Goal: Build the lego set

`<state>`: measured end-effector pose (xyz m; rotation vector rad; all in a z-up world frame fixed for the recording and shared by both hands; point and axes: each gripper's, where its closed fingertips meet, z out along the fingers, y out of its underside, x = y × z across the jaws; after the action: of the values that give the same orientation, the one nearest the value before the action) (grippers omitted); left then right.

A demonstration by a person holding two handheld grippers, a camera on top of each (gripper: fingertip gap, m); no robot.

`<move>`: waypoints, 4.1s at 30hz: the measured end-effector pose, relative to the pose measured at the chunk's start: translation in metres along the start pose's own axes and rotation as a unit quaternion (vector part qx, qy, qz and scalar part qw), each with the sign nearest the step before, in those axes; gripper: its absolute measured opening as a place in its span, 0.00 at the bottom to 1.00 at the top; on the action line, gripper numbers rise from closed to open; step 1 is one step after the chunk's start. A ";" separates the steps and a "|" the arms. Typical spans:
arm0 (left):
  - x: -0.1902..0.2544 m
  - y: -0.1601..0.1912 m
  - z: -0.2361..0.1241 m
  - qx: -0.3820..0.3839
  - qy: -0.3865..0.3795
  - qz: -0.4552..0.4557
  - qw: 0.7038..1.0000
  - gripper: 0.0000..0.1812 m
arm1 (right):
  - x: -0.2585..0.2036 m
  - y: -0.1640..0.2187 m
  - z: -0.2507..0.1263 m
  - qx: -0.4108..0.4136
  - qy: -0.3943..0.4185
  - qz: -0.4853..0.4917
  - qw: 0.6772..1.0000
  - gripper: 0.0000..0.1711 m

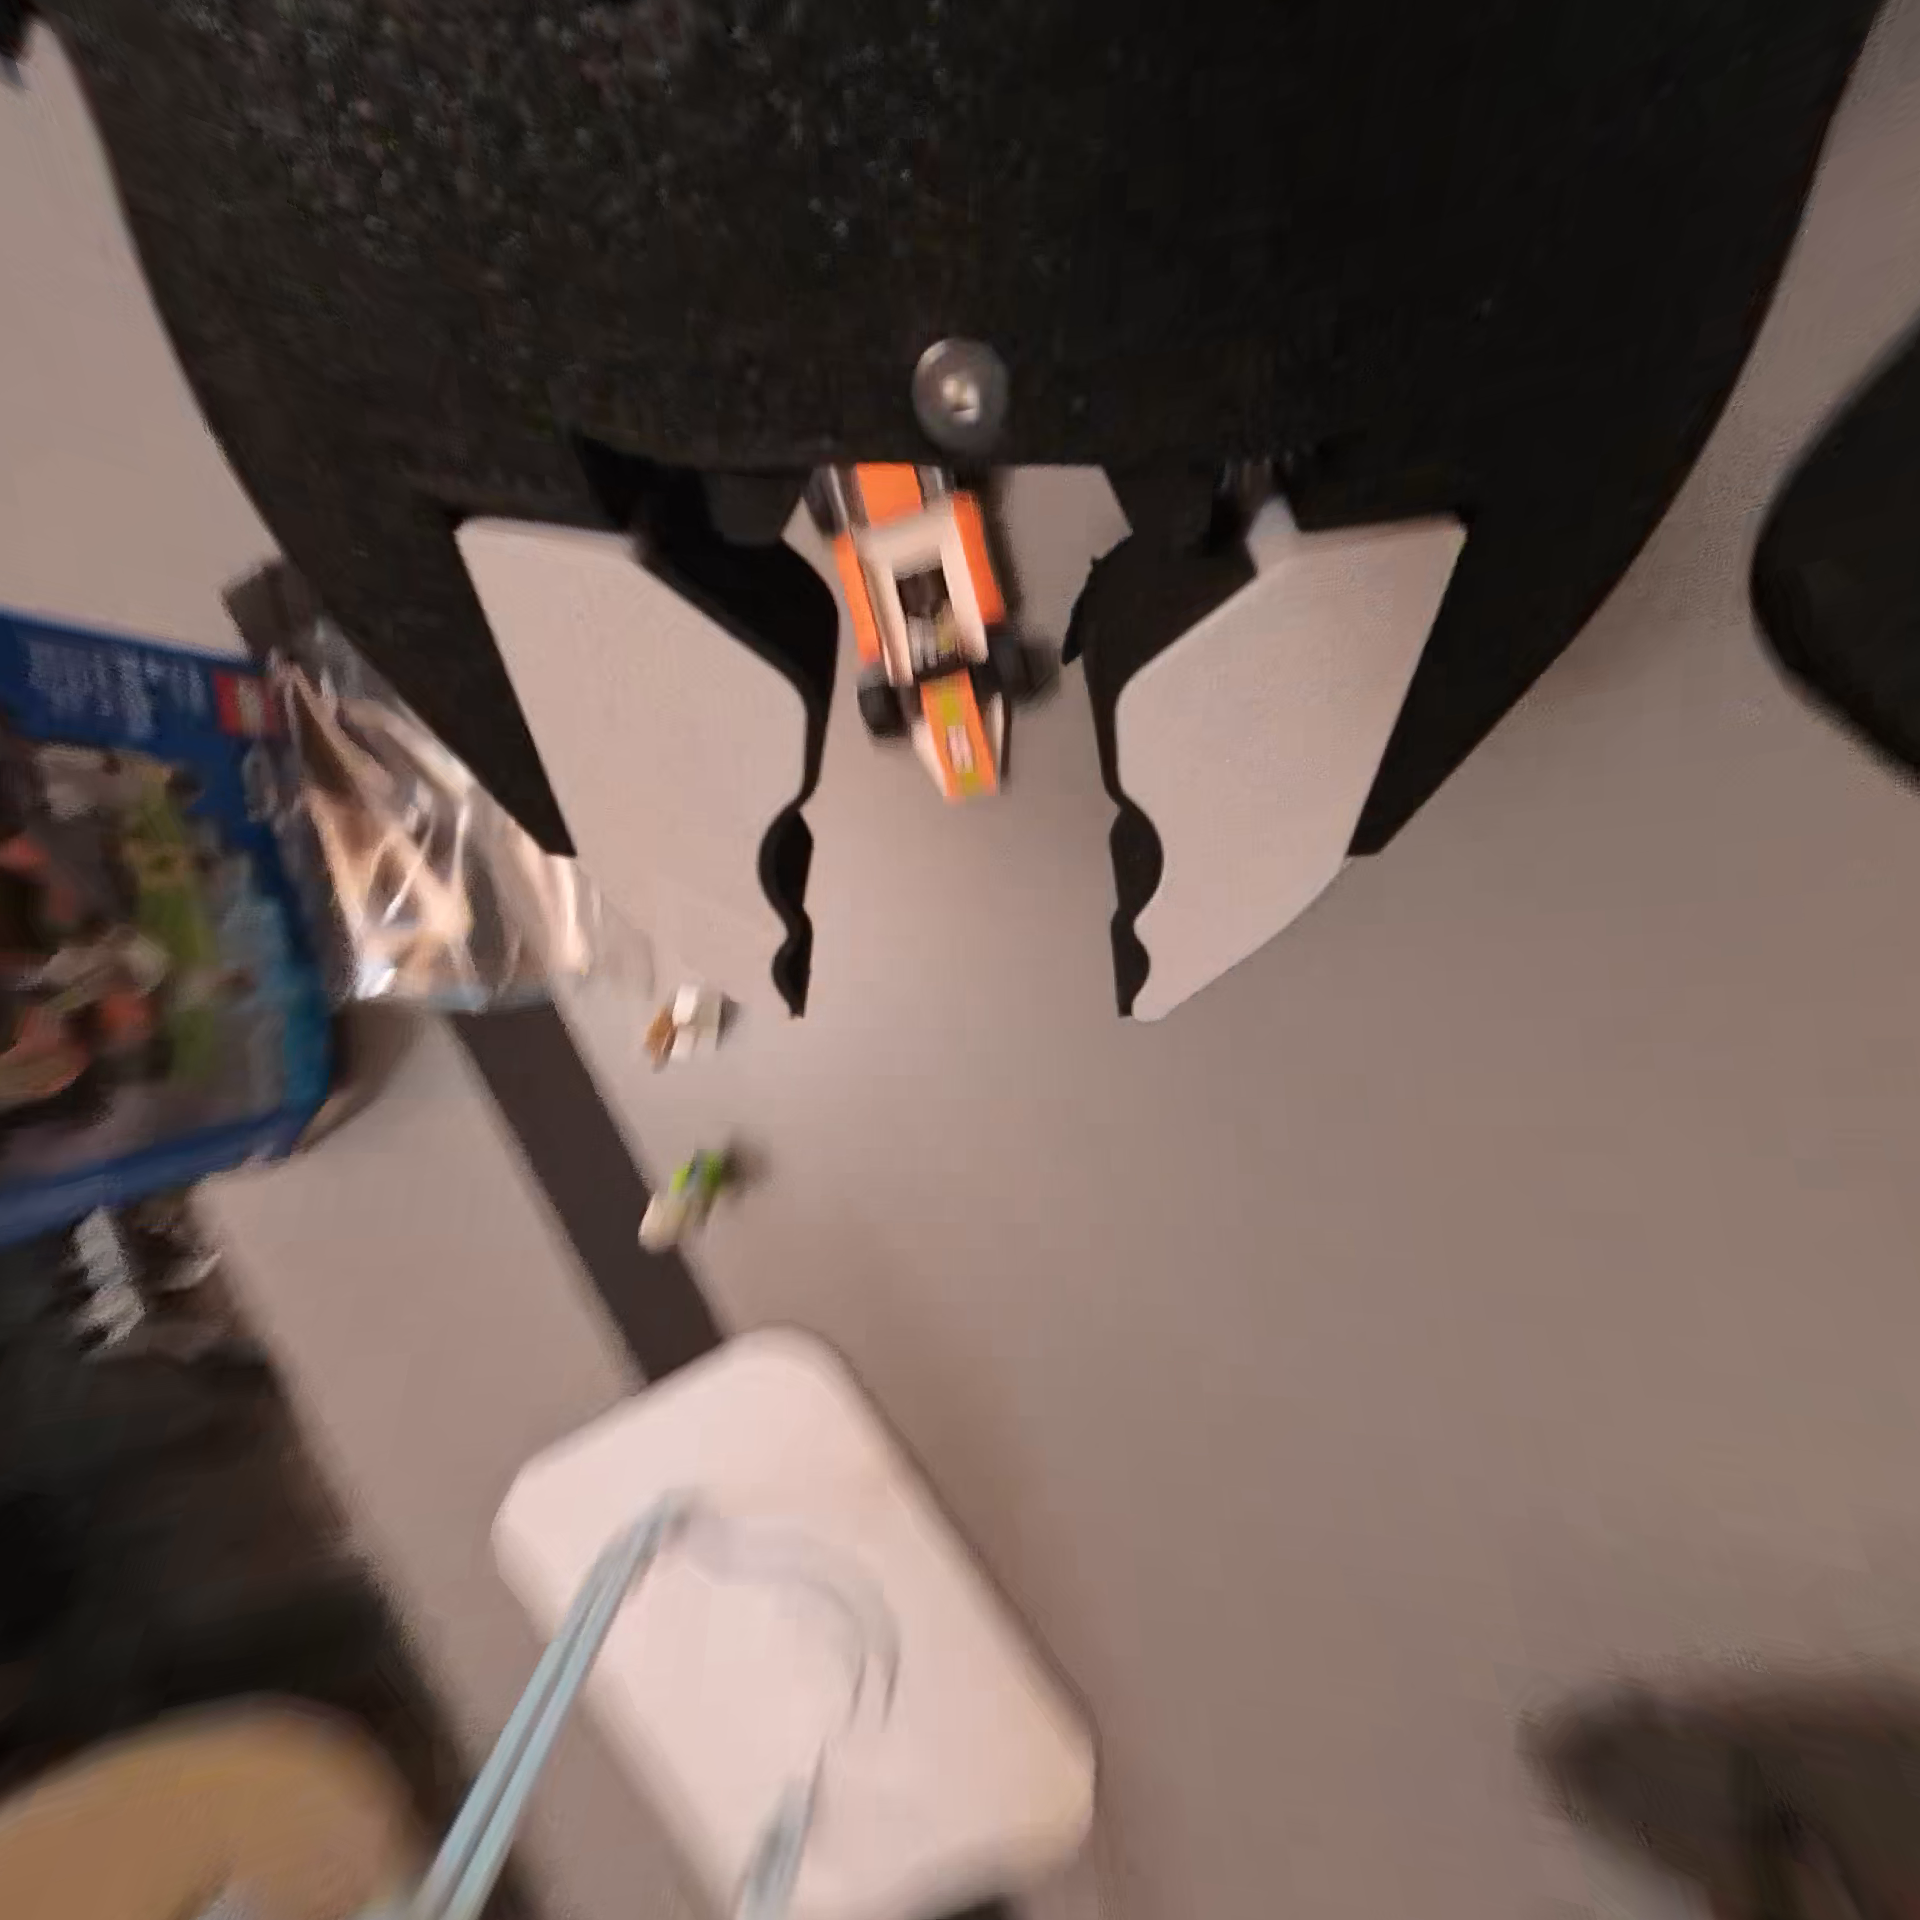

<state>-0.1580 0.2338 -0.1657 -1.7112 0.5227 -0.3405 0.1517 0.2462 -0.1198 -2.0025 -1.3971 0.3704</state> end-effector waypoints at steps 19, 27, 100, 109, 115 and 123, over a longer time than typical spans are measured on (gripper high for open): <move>0.062 -0.037 -0.015 0.054 0.007 0.053 0.997 0.00 | -0.104 -0.011 0.007 0.245 0.352 0.264 0.864 0.00; 0.125 -0.043 -0.019 0.051 0.028 0.032 0.998 0.00 | -0.086 0.120 -0.023 0.086 0.486 0.364 0.790 0.00; 0.009 -0.121 -0.002 0.151 -0.119 -0.008 0.981 0.00 | 0.034 -0.188 0.023 0.304 0.386 0.160 0.856 0.03; -0.001 -0.097 0.019 0.129 -0.103 -0.023 0.986 0.00 | 0.115 -0.172 0.059 0.265 0.362 0.204 0.870 0.21; -0.011 -0.083 0.022 0.111 -0.100 -0.028 0.988 0.00 | 0.136 -0.175 0.064 0.254 0.388 0.212 0.860 0.03; 0.014 -0.128 0.080 0.079 -0.020 0.041 0.996 0.00 | 0.138 -0.163 0.062 0.290 0.352 0.268 0.849 0.03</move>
<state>-0.0863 0.3121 -0.0581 -1.5358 0.5209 -0.2811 0.0524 0.4279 -0.0403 -1.6964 -0.2060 0.2136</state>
